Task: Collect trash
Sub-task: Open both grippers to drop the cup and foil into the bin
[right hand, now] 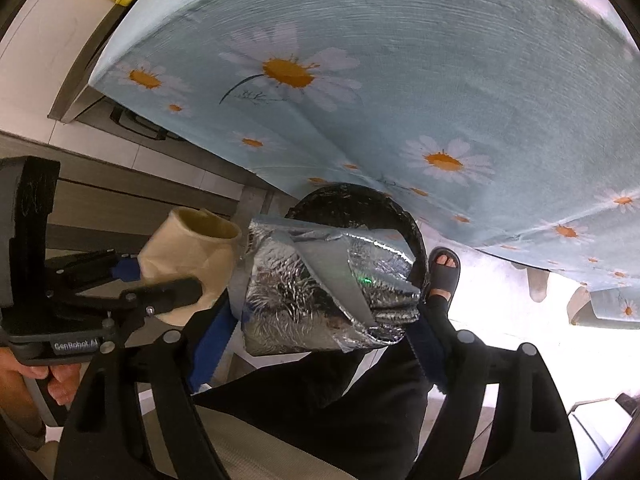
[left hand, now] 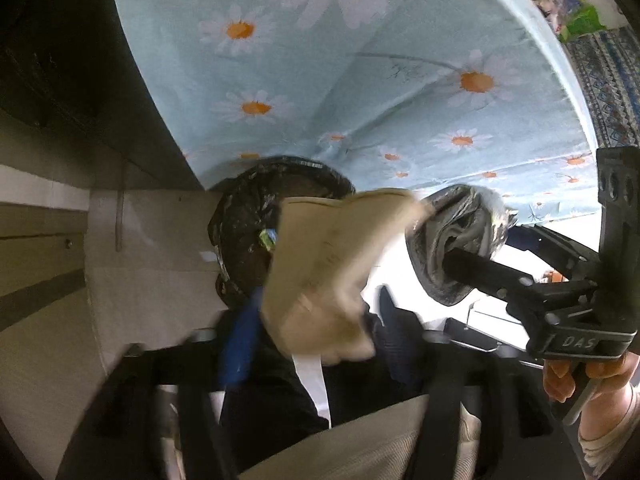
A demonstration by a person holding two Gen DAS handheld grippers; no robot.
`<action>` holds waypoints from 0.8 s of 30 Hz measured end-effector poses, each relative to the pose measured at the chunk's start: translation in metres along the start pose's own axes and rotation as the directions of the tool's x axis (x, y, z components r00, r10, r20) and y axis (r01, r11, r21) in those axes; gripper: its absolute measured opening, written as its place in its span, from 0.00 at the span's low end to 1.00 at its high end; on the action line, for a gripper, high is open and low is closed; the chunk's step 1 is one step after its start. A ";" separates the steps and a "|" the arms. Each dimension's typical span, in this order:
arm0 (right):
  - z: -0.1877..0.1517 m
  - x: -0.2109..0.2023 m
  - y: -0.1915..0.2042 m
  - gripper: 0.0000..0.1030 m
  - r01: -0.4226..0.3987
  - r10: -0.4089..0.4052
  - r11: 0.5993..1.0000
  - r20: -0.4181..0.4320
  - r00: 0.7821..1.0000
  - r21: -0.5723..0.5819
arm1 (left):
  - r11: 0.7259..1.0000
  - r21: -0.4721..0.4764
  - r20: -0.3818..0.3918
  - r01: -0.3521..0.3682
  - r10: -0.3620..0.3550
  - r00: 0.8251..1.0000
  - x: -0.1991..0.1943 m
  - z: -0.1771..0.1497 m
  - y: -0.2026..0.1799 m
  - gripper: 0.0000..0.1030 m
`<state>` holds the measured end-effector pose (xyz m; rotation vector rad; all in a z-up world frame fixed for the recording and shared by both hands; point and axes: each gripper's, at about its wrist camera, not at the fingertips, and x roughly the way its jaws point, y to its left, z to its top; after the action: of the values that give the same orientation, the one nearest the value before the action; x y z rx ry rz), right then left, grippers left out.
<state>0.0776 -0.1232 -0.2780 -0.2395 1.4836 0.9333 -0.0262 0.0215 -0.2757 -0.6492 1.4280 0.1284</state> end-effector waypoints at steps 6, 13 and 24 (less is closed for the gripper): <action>0.003 -0.001 -0.006 0.86 -0.033 0.033 0.999 -0.009 0.999 0.032 | 1.000 -0.023 0.005 -0.003 0.003 1.000 -0.001 0.000 0.003 0.68; 0.007 -0.008 -0.009 0.86 -0.037 0.037 0.999 0.000 0.999 0.031 | 0.999 -0.036 0.016 -0.004 0.005 1.000 -0.004 0.002 0.007 0.68; 0.006 -0.028 0.003 0.86 -0.049 0.048 0.999 0.032 0.998 0.015 | 1.000 0.000 0.049 -0.014 0.014 0.999 -0.022 0.004 -0.002 0.68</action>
<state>0.0852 -0.1277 -0.2508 -0.1772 1.4726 0.9599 -0.0258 0.0283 -0.2540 -0.6318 1.3852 0.1537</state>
